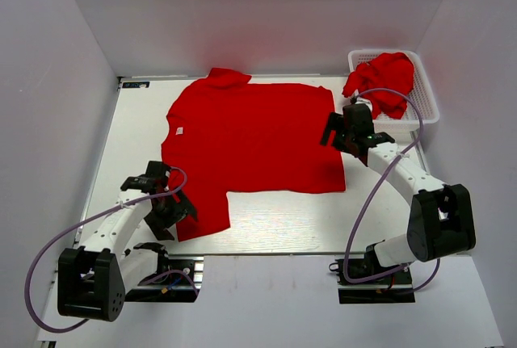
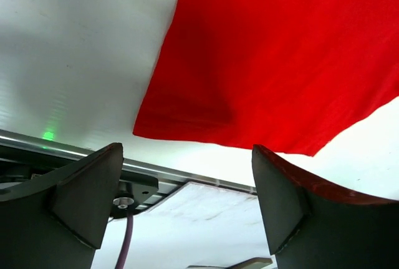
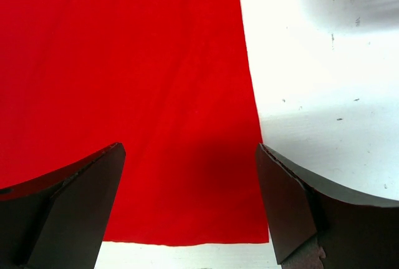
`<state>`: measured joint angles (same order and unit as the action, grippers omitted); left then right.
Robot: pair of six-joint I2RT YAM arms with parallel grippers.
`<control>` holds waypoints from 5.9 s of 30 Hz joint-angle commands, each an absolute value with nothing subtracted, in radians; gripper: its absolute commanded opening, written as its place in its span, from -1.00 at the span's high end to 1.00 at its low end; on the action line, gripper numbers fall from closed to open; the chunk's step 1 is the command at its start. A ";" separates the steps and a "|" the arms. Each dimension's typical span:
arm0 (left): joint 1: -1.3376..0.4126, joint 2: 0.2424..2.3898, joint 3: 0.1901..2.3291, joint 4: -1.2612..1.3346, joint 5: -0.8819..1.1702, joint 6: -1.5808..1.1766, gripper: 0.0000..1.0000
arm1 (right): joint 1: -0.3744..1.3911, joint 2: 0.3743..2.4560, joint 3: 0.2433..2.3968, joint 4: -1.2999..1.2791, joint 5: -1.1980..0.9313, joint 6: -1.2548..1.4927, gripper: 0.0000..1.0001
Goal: Fold and stack the t-shirts
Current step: Grap the side of the flattened tshirt closest away from the robot with both arms, then fold the flattened tshirt in 1/3 of the way
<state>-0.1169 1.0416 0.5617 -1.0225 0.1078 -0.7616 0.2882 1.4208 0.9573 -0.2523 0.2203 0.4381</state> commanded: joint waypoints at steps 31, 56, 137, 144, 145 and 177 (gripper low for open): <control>-0.169 1.181 0.494 -0.816 0.034 -0.815 1.00 | 0.265 1.242 0.792 -0.434 0.097 0.449 -0.81; -0.169 1.146 0.609 -0.735 0.208 -0.611 1.00 | 0.270 1.446 0.718 -0.390 0.081 0.594 -0.66; 0.005 2.261 1.966 -0.187 0.267 -0.225 -1.00 | 0.169 2.140 1.870 -0.557 0.134 0.376 -0.81; 0.023 2.111 1.843 -0.201 0.229 -0.235 -1.00 | 0.189 2.045 1.769 -0.471 -0.098 0.275 -0.81; 0.023 2.089 1.794 -0.210 0.229 -0.235 -1.00 | 0.189 2.030 1.728 -0.453 -0.145 0.259 -0.81; 0.000 1.268 0.644 -0.738 0.150 -0.575 -1.00 | 0.199 1.605 0.772 -0.388 -0.317 0.419 -0.81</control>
<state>0.0036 1.4048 0.6987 -0.4118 0.2234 -0.5068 0.1856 1.6295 0.8700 -0.1867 -0.2615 0.4122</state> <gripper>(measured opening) 0.992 0.903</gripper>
